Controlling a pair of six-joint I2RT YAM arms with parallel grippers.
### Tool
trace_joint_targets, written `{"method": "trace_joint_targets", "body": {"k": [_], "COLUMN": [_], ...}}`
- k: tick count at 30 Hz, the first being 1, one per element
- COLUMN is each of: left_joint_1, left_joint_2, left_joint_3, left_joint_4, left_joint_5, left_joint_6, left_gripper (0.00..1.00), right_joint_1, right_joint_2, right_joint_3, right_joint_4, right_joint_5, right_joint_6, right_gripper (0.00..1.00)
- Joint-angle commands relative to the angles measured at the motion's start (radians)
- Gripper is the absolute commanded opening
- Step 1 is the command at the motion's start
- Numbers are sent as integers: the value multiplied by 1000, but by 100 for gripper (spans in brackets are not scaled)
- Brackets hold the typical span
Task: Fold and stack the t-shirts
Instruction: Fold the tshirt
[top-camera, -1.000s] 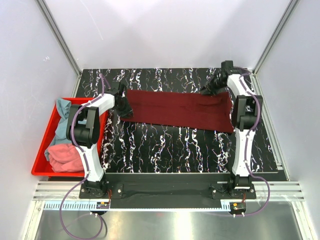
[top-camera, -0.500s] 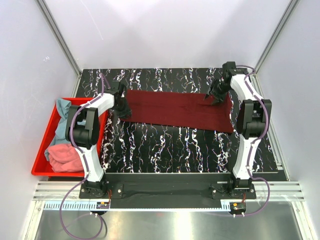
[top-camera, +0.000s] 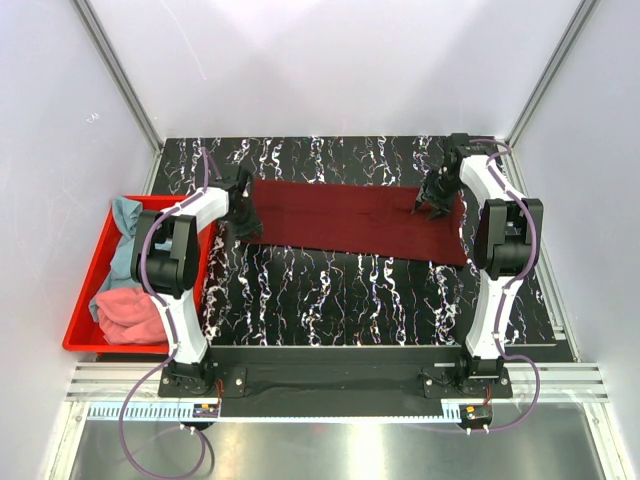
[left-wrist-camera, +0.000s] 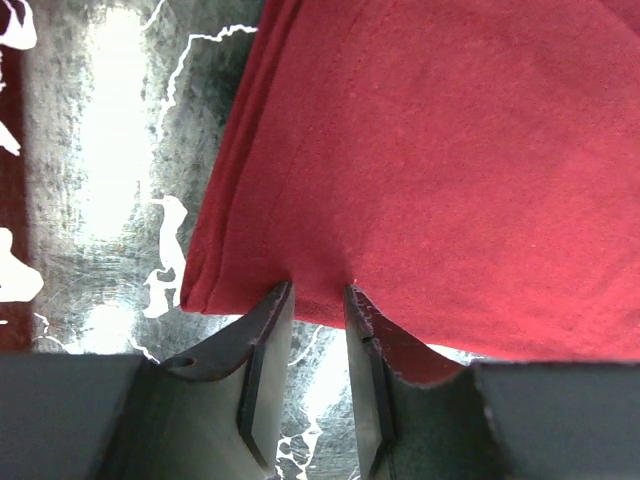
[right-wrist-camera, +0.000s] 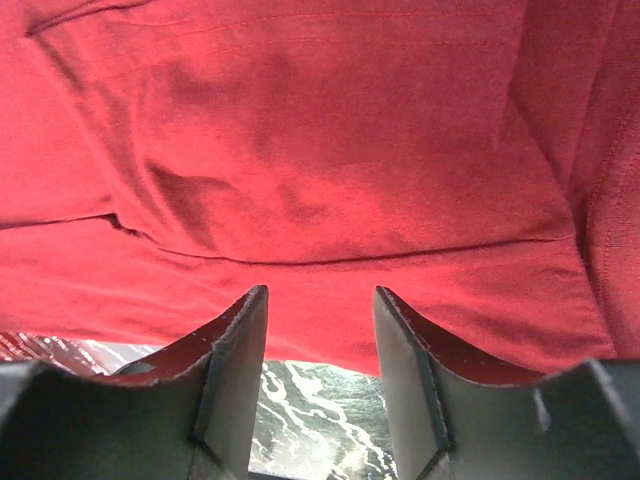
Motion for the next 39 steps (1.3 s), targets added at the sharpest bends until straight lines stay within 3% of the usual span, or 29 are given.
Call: {"method": "trace_joint_targets", "body": {"k": [1,8,14,24,31,36,39], "left_joint_1": [-1,-18,-38,-113,-320,-475,-484], "left_joint_2": [10,47,27,-123,-318,-557,-685], "left_joint_3": [-11,16,-37,-283,-509,-508,-429], "left_joint_4": [-12,-113,-158,-120,-132,-118,-84], "left_joint_5": [-32,-32,-23,97,144,207,201], "left_joint_6": [-9,-26,-28,-89,-147,-173,-121], "left_gripper": [33,35,36,36,37,40,41], "right_joint_1": [4,11,11,10,24,60,68], "right_joint_2": [-49,-148,-108,90,239,267,207], "right_joint_3": [-35,-210,-218,-15,260,376,394], "right_joint_4": [-14,-11,26,43,18,-2,-40], "right_joint_5": [49,111,131,190,191,136,141], "right_joint_6": [1,36,33,-8,-83,-82,-51], "right_gripper": [54,60,63,64,64,65,65]}}
